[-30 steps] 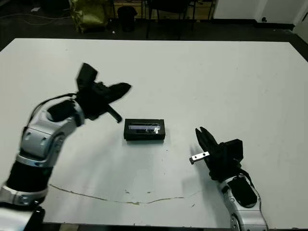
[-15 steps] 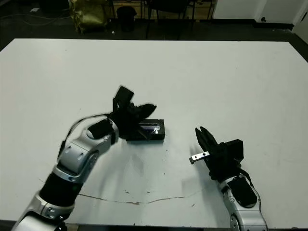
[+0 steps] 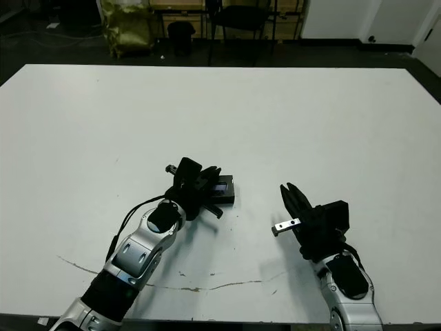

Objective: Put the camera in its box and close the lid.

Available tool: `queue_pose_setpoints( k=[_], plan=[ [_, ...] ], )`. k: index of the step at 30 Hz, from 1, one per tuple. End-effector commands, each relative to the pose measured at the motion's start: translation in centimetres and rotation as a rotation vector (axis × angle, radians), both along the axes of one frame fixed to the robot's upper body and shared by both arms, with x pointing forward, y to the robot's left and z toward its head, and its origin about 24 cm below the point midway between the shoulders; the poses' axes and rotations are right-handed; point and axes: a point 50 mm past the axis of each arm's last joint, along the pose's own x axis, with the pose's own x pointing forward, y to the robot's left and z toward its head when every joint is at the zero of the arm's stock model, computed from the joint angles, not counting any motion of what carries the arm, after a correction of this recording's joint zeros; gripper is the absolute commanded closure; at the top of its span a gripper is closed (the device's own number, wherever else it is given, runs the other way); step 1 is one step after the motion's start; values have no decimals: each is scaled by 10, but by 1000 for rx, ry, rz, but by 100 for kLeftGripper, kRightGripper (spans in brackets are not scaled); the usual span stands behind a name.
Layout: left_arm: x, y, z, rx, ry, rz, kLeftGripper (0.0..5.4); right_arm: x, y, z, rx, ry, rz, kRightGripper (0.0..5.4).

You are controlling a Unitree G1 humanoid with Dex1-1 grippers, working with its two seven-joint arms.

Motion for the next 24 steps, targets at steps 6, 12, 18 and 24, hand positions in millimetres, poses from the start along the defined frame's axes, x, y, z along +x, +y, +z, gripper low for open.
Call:
queue_pose_setpoints(
  k=[6,12,18,24],
  plan=[
    [-37,42,-52,35,271,90,537,-2,-2,-5,-17,17,-3,540],
    [-34,57,4,-151,70,95,537,-1,-2,-6,-18,13,-5,540],
    [-35,80,62,-291,-122,175,537,-1,0,-4,-11,13,-7,540],
    [-38,103,92,-383,-251,250,537,0,0,-1,-13,-5,-13,540]
  ],
)
